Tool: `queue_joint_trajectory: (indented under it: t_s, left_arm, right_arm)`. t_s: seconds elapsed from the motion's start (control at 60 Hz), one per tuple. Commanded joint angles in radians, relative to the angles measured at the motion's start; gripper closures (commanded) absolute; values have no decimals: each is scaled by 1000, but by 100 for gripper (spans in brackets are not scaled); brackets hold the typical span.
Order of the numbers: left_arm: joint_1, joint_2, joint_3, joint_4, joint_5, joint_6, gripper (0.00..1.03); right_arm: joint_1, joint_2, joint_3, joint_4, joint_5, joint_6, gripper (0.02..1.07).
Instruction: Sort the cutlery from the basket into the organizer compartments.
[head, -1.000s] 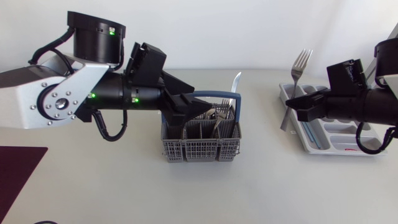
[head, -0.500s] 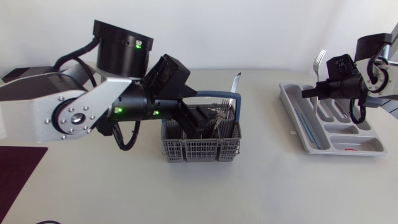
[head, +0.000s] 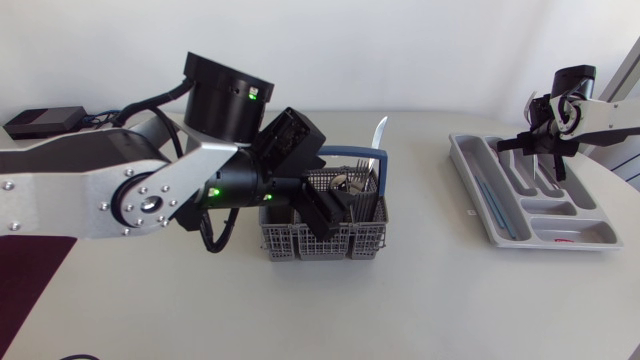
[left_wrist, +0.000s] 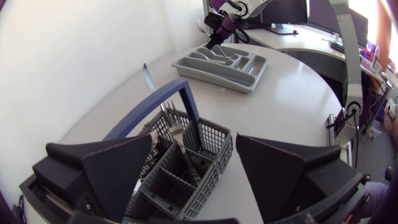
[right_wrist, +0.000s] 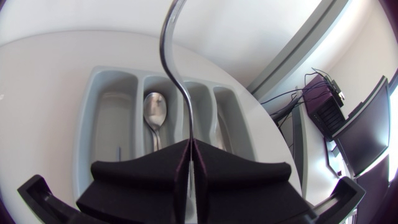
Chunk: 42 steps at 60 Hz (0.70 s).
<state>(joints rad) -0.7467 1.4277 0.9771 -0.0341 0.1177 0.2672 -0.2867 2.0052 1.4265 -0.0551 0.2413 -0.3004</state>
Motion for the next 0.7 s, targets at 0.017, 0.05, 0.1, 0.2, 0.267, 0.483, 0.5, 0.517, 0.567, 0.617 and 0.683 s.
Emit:
queue_joint_trajectory:
  t_s: [0.017, 0.05, 0.1, 0.2, 0.267, 0.483, 0.5, 0.517, 0.567, 0.617, 0.683]
  left_arm:
    - [-8, 17, 12, -12, -9, 24, 10]
    - [-8, 17, 14, -15, -9, 24, 10]
    - [-8, 19, 15, -18, -9, 24, 10]
    - [-11, 17, 17, -23, -9, 26, 10]
    - [-13, 17, 17, -26, -9, 26, 10]
    - [-13, 11, 17, -30, -9, 26, 10]
    - [-13, 11, 15, -32, -9, 26, 10]
    - [-13, 11, 15, -30, -9, 26, 10]
    - [-14, 10, 14, -30, -9, 29, 10]
    - [-14, 7, 11, -32, -9, 29, 10]
    - [-14, 2, 9, -33, -9, 29, 10]
  right_arm:
    - [-28, 83, 95, -34, 29, -16, 101]
    - [-32, 99, 118, -42, 41, -16, 101]
    - [-39, 127, 147, -45, 59, -16, 101]
    - [-48, 178, 195, -61, 82, -17, 101]
    - [-52, 204, 213, -65, 96, -17, 101]
    - [-60, 265, 250, -88, 116, -17, 101]
    - [-60, 273, 255, -91, 119, -17, 101]
    - [-60, 277, 258, -92, 121, -17, 101]
    - [-62, 296, 272, -103, 121, -16, 101]
    - [-63, 313, 282, -114, 122, -13, 101]
    - [-66, 331, 296, -120, 127, -13, 101]
